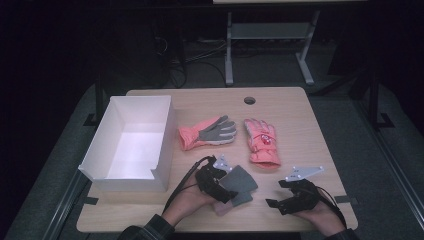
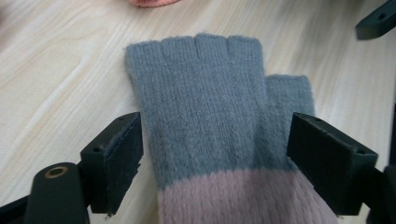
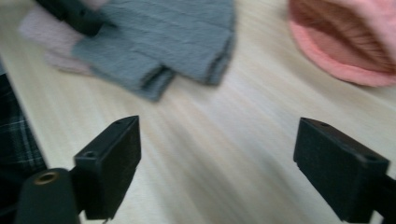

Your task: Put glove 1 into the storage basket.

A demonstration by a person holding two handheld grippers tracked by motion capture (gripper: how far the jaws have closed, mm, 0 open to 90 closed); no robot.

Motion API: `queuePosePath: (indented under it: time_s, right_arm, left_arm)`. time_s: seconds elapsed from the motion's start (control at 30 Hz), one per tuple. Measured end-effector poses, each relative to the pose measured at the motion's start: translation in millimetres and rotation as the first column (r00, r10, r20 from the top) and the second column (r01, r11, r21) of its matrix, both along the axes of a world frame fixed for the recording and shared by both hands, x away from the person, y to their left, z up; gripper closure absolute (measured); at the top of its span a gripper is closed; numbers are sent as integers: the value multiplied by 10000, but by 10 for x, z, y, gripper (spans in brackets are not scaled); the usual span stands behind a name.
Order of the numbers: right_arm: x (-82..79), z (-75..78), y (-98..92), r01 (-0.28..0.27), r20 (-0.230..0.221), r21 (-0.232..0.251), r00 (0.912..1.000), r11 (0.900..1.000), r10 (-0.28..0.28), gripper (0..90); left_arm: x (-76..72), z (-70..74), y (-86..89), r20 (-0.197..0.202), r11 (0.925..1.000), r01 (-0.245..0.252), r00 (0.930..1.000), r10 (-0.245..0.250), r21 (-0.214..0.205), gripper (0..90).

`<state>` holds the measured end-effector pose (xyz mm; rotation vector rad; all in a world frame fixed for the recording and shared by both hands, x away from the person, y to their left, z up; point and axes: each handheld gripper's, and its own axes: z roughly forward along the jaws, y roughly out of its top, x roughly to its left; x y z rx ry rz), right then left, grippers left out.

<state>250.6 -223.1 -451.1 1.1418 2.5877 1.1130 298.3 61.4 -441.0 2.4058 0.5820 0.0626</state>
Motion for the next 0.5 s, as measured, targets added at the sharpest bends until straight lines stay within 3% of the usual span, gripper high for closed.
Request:
queuePosePath:
  time_s: [0.17,0.5]
  right_arm:
    - [50,-24,-47,471,330,-4,9983,9989,-470,98]
    - [72,-36,-84,846,407,14,9956,9964,-846,99]
  left_arm:
    - [-6,-101,-55,7,9996,-61,10000,61,285,148]
    - [19,-174,-39,-367,9996,20,9993,-11,264,170]
